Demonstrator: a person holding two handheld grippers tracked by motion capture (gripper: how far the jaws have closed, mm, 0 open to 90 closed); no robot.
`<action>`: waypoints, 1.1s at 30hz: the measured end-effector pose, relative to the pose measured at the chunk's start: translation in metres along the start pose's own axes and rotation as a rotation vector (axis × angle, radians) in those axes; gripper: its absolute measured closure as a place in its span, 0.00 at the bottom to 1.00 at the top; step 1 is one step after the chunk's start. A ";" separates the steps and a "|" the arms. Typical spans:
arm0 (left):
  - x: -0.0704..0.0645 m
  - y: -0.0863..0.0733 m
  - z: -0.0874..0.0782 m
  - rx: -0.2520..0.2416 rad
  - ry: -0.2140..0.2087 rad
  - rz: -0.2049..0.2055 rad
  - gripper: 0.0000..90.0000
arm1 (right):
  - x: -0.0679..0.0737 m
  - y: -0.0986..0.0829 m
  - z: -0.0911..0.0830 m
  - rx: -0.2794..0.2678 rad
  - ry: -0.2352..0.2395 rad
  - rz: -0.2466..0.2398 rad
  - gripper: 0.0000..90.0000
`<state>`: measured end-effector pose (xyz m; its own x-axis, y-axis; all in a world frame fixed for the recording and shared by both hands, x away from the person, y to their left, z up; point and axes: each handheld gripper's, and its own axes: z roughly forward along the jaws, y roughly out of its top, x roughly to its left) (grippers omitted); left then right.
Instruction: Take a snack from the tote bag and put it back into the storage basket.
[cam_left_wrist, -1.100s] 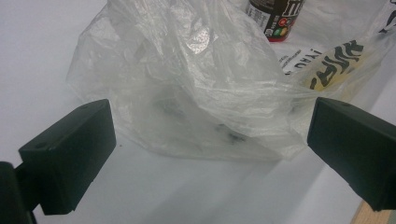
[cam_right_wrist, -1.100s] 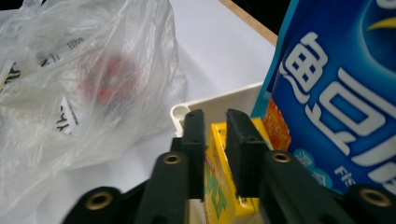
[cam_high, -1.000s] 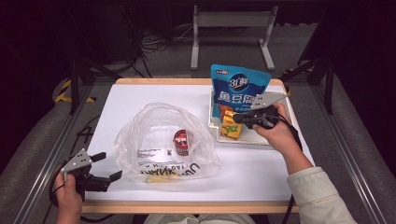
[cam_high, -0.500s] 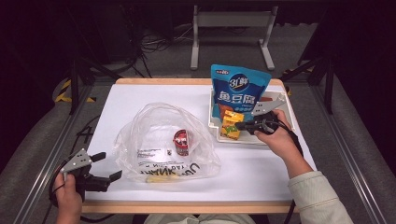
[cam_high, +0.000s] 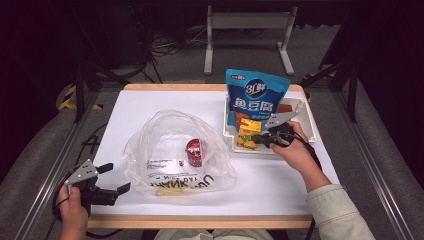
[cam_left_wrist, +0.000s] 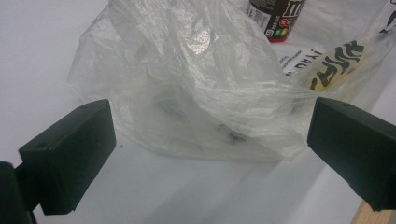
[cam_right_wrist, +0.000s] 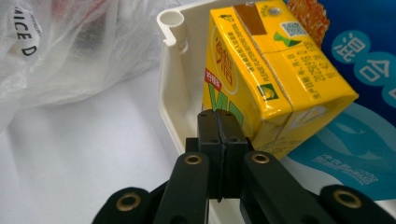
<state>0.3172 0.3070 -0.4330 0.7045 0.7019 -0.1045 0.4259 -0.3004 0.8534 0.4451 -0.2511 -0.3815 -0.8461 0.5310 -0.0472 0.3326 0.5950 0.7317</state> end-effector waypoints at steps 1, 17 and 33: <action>0.000 0.000 0.000 0.000 0.001 0.001 0.02 | -0.001 -0.001 0.001 0.004 -0.003 0.001 1.00; 0.000 0.000 0.000 -0.001 0.001 -0.001 0.02 | -0.002 -0.004 0.001 0.001 0.001 0.022 1.00; 0.000 0.000 0.000 -0.008 0.001 -0.002 0.02 | 0.030 0.038 -0.020 -0.134 0.063 -0.004 0.80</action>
<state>0.3175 0.3067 -0.4328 0.7031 0.7032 -0.1053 0.4228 -0.2944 0.8571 0.4244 -0.2247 -0.3421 -0.8730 0.4876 -0.0106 0.2742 0.5086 0.8162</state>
